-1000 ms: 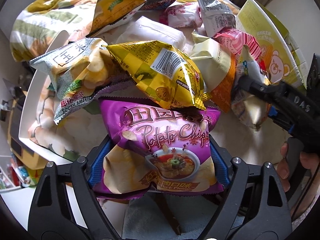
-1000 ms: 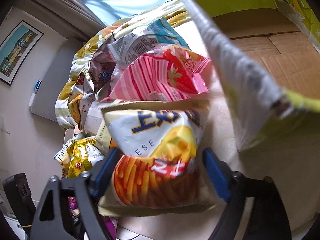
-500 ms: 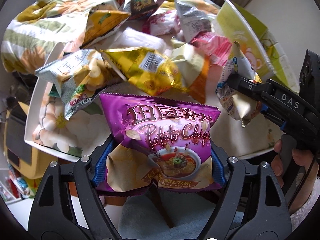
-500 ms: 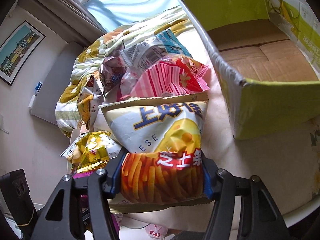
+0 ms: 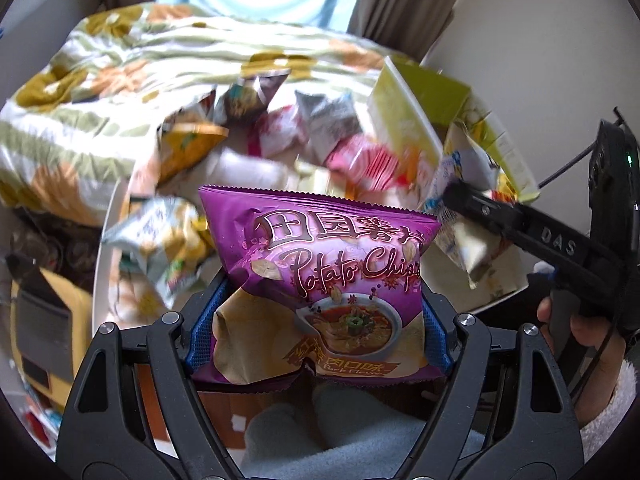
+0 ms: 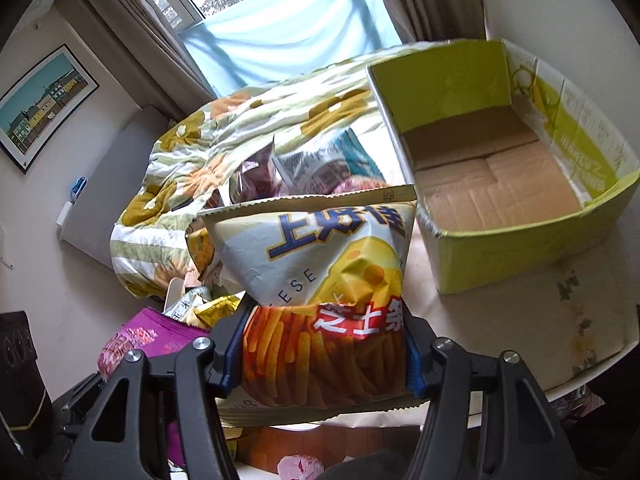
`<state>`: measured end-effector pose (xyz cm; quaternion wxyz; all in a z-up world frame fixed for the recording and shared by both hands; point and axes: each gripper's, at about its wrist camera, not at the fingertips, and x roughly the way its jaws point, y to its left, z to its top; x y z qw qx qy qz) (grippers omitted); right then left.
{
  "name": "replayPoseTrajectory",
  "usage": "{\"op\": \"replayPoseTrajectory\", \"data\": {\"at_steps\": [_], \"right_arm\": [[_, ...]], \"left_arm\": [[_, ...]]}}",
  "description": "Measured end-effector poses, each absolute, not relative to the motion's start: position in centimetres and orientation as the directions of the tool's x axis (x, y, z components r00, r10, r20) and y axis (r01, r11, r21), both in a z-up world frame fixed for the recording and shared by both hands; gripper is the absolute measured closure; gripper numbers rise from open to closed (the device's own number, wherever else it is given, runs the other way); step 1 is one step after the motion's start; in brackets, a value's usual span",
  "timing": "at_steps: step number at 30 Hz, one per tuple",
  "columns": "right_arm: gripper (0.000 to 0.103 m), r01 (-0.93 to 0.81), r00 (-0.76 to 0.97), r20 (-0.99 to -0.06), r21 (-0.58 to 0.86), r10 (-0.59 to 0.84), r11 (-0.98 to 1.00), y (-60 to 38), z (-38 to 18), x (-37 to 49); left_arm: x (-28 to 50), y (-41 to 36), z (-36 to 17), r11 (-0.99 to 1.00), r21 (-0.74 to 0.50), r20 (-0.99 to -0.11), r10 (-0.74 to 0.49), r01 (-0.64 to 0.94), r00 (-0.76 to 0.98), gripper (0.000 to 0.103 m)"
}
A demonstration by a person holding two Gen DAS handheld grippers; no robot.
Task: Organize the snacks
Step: 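Carry both held bags over the yellow-green box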
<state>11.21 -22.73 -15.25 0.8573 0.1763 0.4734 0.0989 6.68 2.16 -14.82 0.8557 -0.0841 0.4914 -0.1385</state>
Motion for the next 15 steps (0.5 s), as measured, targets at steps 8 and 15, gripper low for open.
{"op": "replayPoseTrajectory", "data": {"at_steps": [8,15], "right_arm": [[0.045,-0.002,0.587,-0.762,0.337,0.274,0.942,-25.1,-10.9,12.4],[0.045,0.002,0.612,-0.755,0.299,0.235,0.954,-29.3,-8.7,15.7]], "left_arm": [[11.8,-0.2,-10.3,0.937,-0.257,-0.761,-0.347,0.237,0.547,0.024],[17.2,-5.3,-7.3,0.938,-0.230,-0.728,-0.344,0.261,0.593,0.024]]}}
